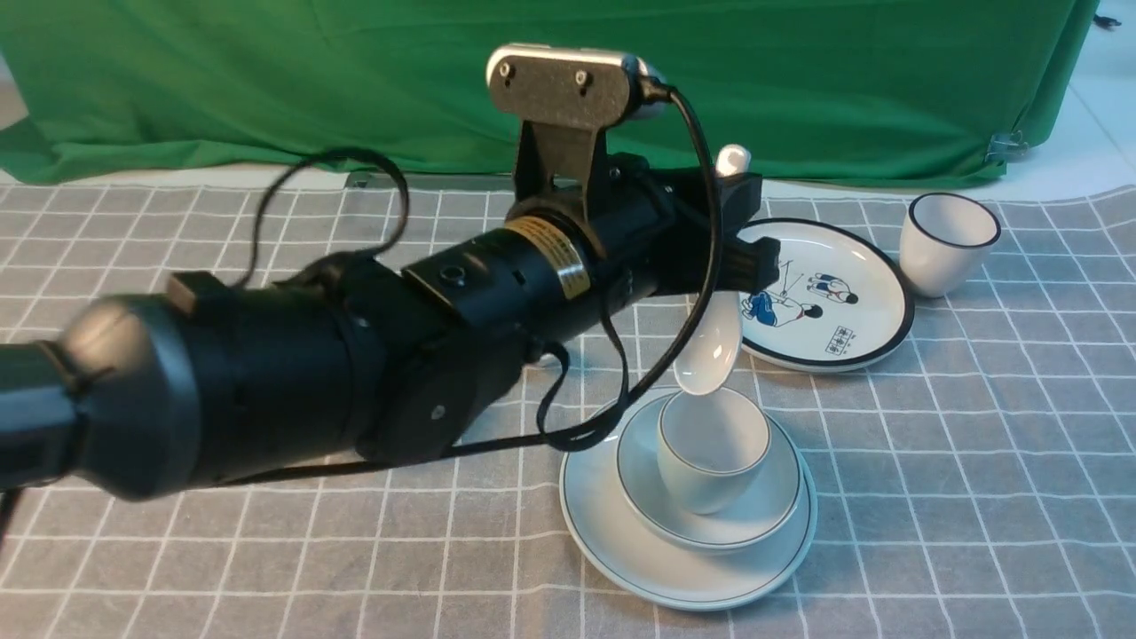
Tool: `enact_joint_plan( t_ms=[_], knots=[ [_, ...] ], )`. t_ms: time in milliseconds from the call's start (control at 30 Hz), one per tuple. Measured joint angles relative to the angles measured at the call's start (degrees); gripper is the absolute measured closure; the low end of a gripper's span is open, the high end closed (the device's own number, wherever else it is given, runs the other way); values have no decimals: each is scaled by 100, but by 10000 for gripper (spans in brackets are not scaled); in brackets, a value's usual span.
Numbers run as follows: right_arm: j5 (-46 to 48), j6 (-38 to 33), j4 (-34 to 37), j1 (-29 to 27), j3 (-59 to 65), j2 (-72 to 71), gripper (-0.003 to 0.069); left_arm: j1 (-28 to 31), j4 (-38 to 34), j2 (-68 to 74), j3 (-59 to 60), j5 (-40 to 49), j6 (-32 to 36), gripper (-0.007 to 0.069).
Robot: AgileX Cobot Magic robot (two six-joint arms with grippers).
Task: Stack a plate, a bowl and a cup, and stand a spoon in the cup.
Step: Use the left arm to put the blue soup spoon into the blue teacup in the middle
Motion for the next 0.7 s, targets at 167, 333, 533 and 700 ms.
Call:
enact_joint_plan(
  t_ms=[167, 333, 533, 700],
  knots=[
    [-56, -13, -5, 0, 0, 0, 639, 0, 126, 420, 0, -479, -90, 484],
    [-113, -13, -5, 0, 0, 0, 635, 0, 497, 668, 0, -505, -316, 484],
    [-126, -13, -5, 0, 0, 0, 630, 0, 764, 881, 5, -453, -446, 484],
    [-153, -15, -5, 0, 0, 0, 624, 0, 809, 1033, 6, -289, -472, 484]
  ],
)
